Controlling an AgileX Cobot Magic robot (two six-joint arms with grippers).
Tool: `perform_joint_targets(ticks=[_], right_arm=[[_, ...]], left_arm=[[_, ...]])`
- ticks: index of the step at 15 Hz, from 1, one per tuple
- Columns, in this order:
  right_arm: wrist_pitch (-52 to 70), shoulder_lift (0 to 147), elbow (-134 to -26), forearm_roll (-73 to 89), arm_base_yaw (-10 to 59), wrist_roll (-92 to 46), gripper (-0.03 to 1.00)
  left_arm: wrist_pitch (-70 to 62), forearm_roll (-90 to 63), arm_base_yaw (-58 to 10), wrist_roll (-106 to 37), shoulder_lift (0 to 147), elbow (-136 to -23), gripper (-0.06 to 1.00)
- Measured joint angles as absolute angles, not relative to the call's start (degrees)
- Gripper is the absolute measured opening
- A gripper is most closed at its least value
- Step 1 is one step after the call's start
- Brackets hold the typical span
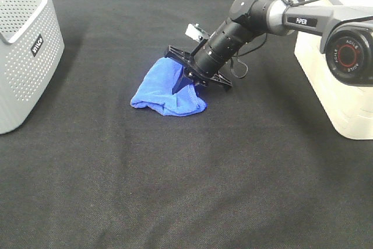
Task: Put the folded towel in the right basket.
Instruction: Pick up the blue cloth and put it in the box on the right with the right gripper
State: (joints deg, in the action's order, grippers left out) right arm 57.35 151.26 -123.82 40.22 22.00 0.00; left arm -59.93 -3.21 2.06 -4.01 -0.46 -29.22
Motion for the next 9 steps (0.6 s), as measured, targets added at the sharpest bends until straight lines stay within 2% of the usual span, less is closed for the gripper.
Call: perform_joint_targets(ticks=[4,7,9], right_arm=[[68.8,149.4,-132.1,33.3,21.4,-1.3,0.16],[69.2,143.9,-144.6,28.4,19.3,0.0,0.16],[69.5,139.1,-146.3,27.3,17.5,0.4,0.16]], left_arm=[[-59.9,-3.2,2.1,-4.0,-0.5,-29.2,0.99],[-59.9,-3.0,2.1,-4.0,-0.5,-29.2,0.99],[-59.9,-2.9,2.1,-4.0,-0.5,-29.2,0.99]])
